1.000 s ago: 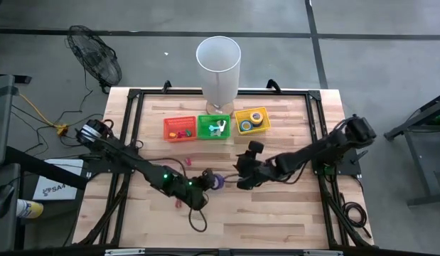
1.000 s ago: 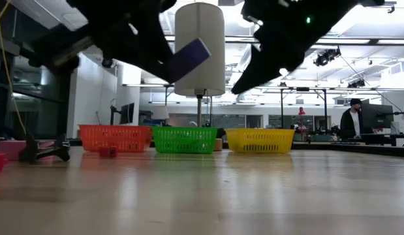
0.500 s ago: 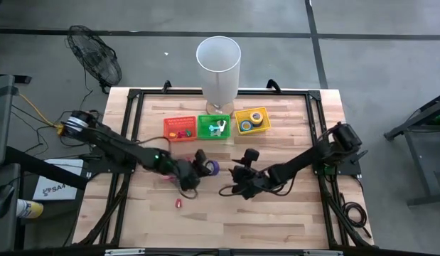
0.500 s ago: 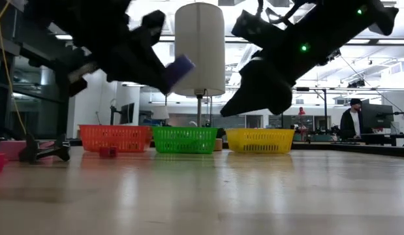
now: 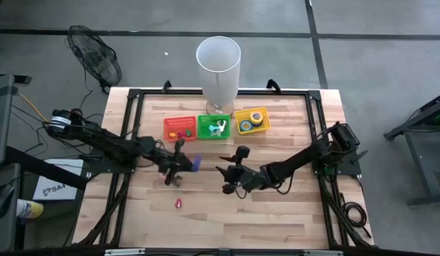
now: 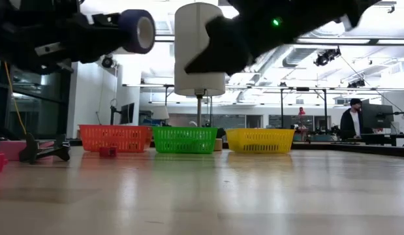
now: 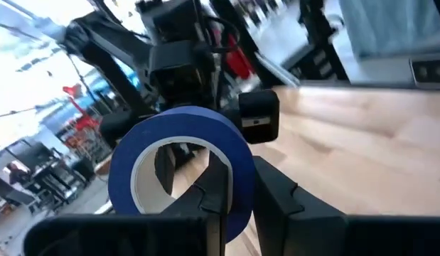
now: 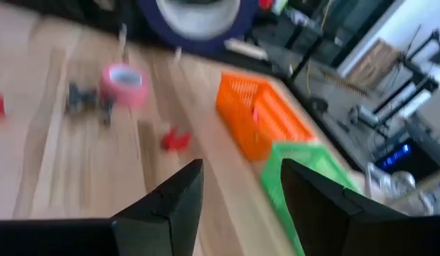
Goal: Pick and place Stapler, Stapler remover, tape
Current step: Put the blue tape into the yellow bin
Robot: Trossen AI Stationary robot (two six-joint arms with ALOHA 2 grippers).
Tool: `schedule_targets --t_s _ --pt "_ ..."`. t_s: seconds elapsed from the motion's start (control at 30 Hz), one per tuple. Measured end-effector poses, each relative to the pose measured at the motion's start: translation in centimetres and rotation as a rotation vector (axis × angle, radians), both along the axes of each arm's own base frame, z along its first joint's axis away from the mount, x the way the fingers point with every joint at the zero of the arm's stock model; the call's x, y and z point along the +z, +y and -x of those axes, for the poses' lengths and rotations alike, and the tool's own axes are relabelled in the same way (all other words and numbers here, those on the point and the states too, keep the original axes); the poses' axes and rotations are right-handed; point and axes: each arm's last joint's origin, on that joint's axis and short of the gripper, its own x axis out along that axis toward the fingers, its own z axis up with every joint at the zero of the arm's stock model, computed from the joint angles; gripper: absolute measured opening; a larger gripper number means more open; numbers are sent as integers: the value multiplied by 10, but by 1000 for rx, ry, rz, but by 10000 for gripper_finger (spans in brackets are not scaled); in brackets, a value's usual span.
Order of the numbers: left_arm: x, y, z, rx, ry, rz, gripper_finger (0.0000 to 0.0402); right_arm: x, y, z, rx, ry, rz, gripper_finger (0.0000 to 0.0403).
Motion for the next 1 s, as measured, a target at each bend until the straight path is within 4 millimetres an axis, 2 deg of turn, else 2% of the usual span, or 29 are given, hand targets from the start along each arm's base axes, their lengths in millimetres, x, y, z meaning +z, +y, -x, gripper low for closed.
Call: schedule_targets --t_s 0.17,0.33,0.53,0.9,1.0 --pt "1 13 7 -42 -48 89 33 15 -12 -10 87 -117 0 181" --pt "-1 14 6 -75 -21 108 33 23 -31 -19 148 -193 -12 181" --pt "-2 15 5 -24 -9 126 33 28 -47 -24 214 -241 -36 181" --pt "-2 17 5 21 -9 142 33 8 -58 -36 247 -344 11 181" --pt "-2 17 5 22 -7 142 33 10 -60 -41 263 -376 13 181"
